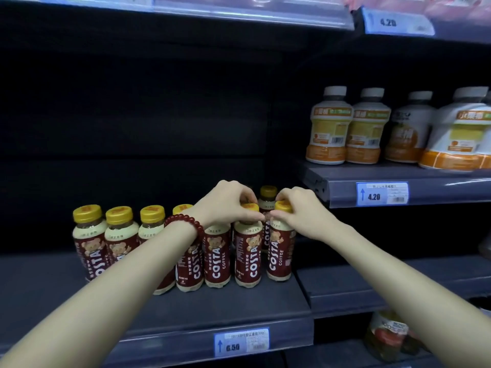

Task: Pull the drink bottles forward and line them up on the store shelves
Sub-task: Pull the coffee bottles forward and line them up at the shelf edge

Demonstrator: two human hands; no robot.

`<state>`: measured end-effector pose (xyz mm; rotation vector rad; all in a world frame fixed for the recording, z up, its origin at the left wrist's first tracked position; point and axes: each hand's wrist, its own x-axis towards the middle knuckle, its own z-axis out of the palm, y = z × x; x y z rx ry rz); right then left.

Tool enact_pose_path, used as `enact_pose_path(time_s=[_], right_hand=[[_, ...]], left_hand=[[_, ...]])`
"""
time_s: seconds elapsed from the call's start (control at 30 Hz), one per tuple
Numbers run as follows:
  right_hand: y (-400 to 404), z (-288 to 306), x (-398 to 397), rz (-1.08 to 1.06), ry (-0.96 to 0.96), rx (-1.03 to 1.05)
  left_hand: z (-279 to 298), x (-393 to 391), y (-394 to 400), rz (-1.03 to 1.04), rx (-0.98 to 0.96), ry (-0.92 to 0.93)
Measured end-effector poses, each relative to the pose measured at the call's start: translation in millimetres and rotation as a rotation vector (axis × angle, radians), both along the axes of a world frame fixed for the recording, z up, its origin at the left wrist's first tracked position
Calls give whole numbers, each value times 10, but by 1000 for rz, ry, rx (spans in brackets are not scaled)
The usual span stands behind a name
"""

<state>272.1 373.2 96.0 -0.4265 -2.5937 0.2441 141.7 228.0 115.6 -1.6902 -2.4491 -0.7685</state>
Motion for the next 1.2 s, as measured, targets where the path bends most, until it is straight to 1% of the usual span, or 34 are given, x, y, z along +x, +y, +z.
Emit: enact_pose_path(time_s=[0.17, 0.3, 0.37, 0.47, 0.53, 0.6, 0.67, 0.7, 0.73, 0.8, 0.87, 0.93, 1.03, 1.1, 1.2], right_hand=[[-22, -23, 24, 135, 44, -36], [10, -63, 21, 177, 84, -84], [49, -81, 33, 186, 103, -144], [78, -197, 84, 188, 147, -303], [76, -337, 116, 207, 163, -407], [73, -480, 132, 255, 206, -564], [89, -624, 144, 283, 257, -731], [95, -713, 158, 282, 276, -802], [98, -811, 177, 268, 288, -859], [92, -1026, 214, 244, 273, -939], [82, -1184, 213, 238, 222, -988], [79, -1241, 175, 249, 199, -995], [96, -1240, 133, 265, 206, -985], [102, -1233, 137, 271, 207, -1000], [103, -1228, 142, 280, 202, -1006]], left_hand=[[-14, -13, -24, 3, 28, 12], [-44, 15, 2, -14, 23, 21], [-45, 19, 0, -9, 13, 24], [-86, 27, -28, 10, 19, 49], [-119, 57, -36, 28, 17, 109], [-140, 125, -44, 78, 15, 213], [-216, 236, -93, 136, 103, 355], [-299, 317, -146, 143, 209, 392], [-405, 417, -213, 138, 309, 384], [-680, 616, -338, 117, 417, 274], [-951, 722, -379, 139, 406, 127], [-1149, 741, -360, 235, 408, -37], [-1253, 734, -320, 382, 440, -197], [-1282, 745, -287, 409, 432, -256], [-1278, 782, -202, 455, 400, -237]])
